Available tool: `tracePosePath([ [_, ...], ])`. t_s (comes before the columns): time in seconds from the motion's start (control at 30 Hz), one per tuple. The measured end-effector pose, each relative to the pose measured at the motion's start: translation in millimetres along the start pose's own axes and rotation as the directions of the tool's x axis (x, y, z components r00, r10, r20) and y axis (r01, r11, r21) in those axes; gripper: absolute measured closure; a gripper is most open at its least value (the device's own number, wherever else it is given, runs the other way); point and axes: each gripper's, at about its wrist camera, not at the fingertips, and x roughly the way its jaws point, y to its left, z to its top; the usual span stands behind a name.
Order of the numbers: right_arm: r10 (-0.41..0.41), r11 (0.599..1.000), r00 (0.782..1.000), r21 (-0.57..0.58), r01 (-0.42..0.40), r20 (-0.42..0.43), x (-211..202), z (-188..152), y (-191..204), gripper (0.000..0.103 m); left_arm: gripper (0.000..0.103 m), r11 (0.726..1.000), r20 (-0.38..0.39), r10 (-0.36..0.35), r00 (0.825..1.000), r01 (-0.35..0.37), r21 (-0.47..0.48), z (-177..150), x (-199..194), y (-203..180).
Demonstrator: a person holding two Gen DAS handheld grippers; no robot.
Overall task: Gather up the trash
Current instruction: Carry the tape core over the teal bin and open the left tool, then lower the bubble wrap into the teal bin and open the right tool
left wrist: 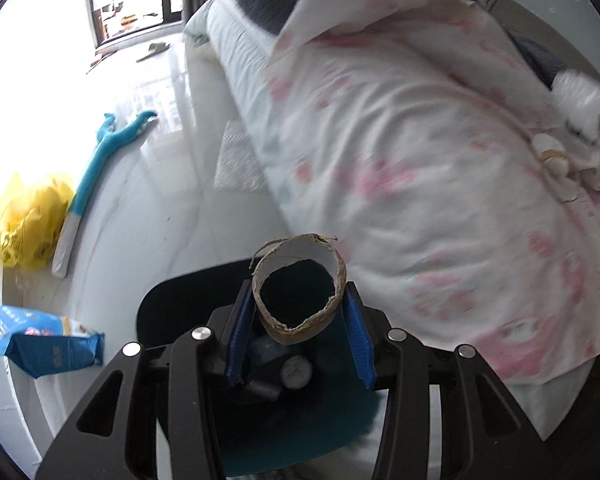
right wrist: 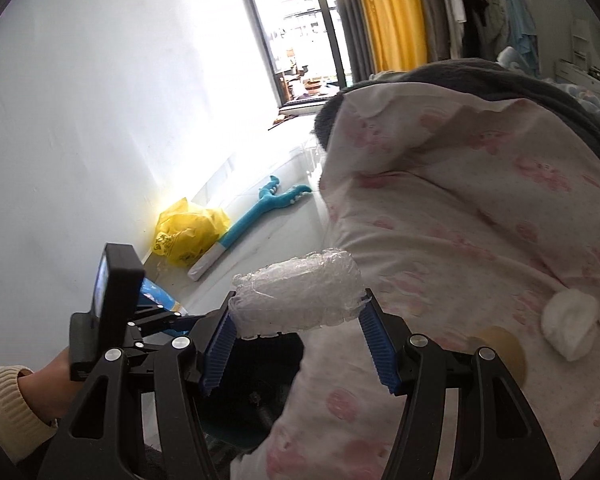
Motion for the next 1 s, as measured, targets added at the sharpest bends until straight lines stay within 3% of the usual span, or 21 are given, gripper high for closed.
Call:
tracePosePath([
  [0.33, 0.028, 0.999, 0.998, -0.035, -0.03, -0.06, 38.9, 3.0, 39.9, 0.042, 0.055, 0.996, -0.141, -0.012, 0.99, -0.001, -0.091, -38.2, 31.2, 54.0],
  [0.77, 0.059, 0.994, 0.982, -0.078, -0.074, -0.182, 95.3, -6.5, 81.8, 0.042, 0.054, 0.988, -0.269, -0.039, 0.962, -0.003, -0.153, -65.0, 58.8, 83.6],
  [0.87, 0.06, 0.993, 0.977, -0.09, -0.08, -0.204, 105.0, -9.9, 89.0, 0.042, 0.039, 0.988, -0.296, -0.044, 0.954, -0.002, -0.153, -69.5, 61.3, 83.2],
  [1.0, 0.06, 0.992, 0.97, -0.091, -0.083, -0.237, 119.9, -15.7, 94.1, 0.042, 0.029, 0.989, -0.281, -0.031, 0.959, -0.011, -0.149, -71.1, 54.3, 86.5],
])
